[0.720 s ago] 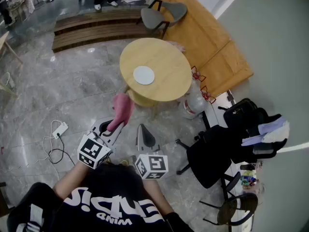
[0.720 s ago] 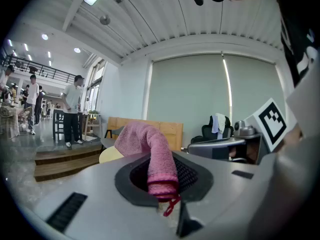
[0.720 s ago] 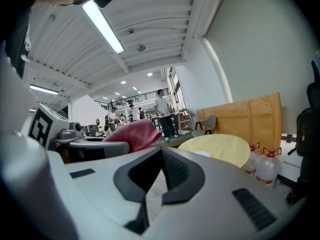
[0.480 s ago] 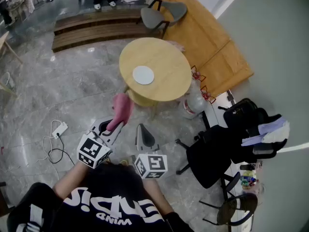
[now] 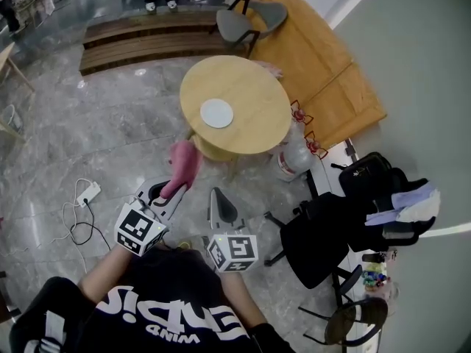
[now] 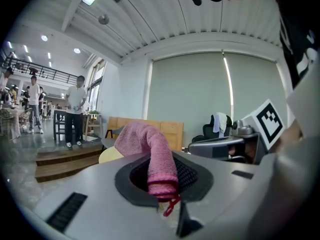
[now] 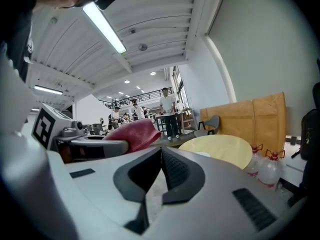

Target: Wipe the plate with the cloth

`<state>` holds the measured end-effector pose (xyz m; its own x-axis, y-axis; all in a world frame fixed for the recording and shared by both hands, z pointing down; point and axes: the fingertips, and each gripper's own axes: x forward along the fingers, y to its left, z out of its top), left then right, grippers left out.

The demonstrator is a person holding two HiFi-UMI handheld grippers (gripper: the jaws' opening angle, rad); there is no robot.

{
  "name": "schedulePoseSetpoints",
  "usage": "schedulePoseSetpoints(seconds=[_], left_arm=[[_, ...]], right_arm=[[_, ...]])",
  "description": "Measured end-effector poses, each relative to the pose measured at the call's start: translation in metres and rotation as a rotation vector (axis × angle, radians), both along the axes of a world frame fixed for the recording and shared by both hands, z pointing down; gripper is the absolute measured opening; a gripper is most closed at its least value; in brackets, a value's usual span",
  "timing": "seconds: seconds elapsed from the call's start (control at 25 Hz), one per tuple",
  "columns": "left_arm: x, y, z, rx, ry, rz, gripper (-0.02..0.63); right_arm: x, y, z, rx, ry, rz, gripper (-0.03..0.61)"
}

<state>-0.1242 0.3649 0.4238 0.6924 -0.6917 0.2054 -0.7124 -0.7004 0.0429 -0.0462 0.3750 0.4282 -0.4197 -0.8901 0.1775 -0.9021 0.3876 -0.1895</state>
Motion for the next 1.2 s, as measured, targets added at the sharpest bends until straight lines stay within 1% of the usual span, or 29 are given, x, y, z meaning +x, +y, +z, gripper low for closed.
schedulePoseSetpoints(seconds=[0.4,0.6,0.72,1.04,1.2], left_arm=[[0.024,-0.013,-0.01,0.002,0.014,-0.049,0.052],[0.022,-0.021,-0.009,-0.005,0.006,-0.07,0.051],[0.021,-0.031,-0.014,0.008,0.019,-0.074,0.051],[0.026,-0.072,-0.003,0.003,0.006,-0.053,0.051],[0.024,-0.094,0.001,-0.003,0.008,-0.05,0.051]], right_arm=[[0.037,-0.004,0.006,0.0,0.015,-0.019,0.023],[0.036,-0.011,0.013,-0.017,0.02,-0.047,0.023],[0.034,-0.017,0.018,-0.027,0.02,-0.054,0.023],[0.047,-0.05,0.032,-0.048,0.016,-0.015,0.023],[0.046,-0.067,0.039,-0.061,0.011,-0.008,0.023]])
